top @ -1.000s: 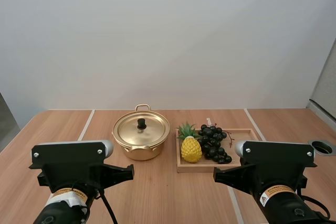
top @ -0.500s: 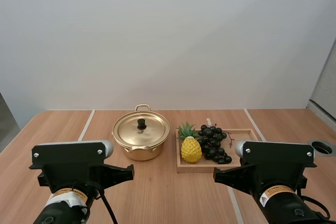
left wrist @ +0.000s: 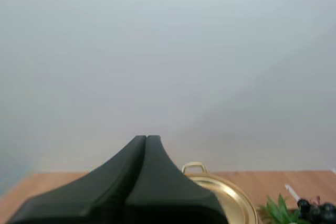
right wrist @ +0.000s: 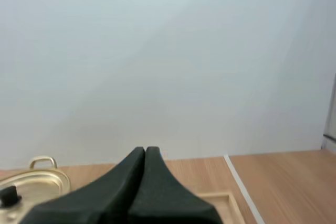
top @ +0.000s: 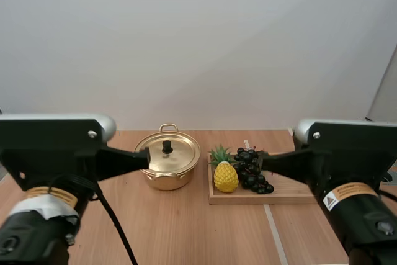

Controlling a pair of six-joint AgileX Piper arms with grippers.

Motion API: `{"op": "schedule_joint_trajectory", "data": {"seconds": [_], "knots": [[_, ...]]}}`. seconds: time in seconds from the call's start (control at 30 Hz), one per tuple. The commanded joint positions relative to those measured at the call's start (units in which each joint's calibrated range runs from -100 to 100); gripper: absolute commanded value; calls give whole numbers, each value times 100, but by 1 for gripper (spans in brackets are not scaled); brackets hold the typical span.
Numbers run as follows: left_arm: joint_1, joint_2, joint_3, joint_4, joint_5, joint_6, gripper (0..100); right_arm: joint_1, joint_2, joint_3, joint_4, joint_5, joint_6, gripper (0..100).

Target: Open the pot, put the grape inside, and close it

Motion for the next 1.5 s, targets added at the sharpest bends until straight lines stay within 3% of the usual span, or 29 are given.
{"op": "schedule_joint_trajectory", "data": {"seconds": [0.0, 0.23, 0.47, 0.73, 1.13, 1.17, 1.2, 1.3, 1.33, 1.43, 1.47], "knots": [[12, -11, -676, 38, -105, 193, 0, -29, -24, -720, -20, 329, -19, 0], [12, -11, -2296, 38, 575, 268, 0, -29, -24, -2300, -20, 1024, -19, 0], [12, -11, -3262, 38, 371, 256, 0, -29, -24, -3408, -55, 1677, -19, 0], [18, 129, -3510, 39, 472, 497, 0, -29, 233, -3721, -55, 1480, -109, 0], [18, 2963, -4461, 39, 1194, 530, 0, -29, 2473, -3721, -70, 1086, -365, 0], [18, 3142, -4589, 39, 1316, 530, 2, -29, 2540, -3721, -111, 1042, -469, 6], [18, 3275, -4688, 39, 1486, 530, 7, -29, 2599, -3721, -151, 1007, -579, 21], [18, 3694, -5031, 39, 2157, 462, 33, -29, 2658, -3721, -216, 879, -966, 78], [18, 3821, -5132, 26, 2494, 462, 50, -29, 2658, -3721, -216, 824, -1142, 100], [18, 4130, -5312, 26, 2936, 491, 94, -29, 2658, -3721, -216, 589, -1385, 100], [18, 4212, -5318, 26, 2920, 555, 100, -29, 2658, -3721, -194, 446, -1351, 100]]}}
